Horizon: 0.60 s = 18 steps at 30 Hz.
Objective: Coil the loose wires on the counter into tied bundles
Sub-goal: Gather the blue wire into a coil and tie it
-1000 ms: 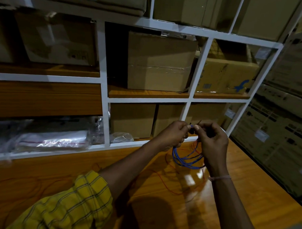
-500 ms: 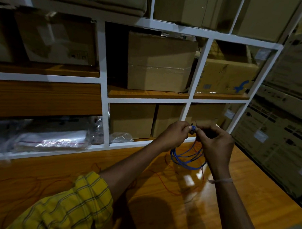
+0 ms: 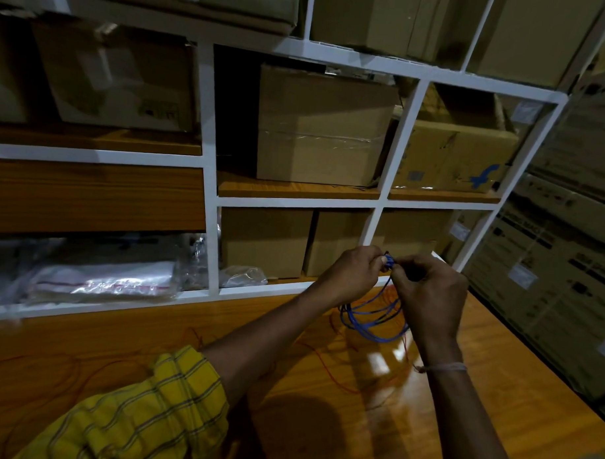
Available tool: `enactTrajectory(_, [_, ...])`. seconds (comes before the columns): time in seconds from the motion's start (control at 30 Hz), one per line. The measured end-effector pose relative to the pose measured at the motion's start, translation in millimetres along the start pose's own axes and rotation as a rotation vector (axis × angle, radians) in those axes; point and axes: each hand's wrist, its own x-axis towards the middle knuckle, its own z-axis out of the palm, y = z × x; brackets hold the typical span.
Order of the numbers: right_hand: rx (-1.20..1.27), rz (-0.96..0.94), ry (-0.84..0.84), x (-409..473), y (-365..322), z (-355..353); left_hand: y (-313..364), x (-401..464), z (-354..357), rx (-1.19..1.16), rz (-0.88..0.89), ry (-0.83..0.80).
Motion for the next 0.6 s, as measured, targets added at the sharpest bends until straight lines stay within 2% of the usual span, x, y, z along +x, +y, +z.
enactTrajectory(0.6, [0.005, -0.001, -0.006, -3.5, -4.3, -0.2, -3.3, -2.3, 0.8, 0.045, -0.008, 0.001])
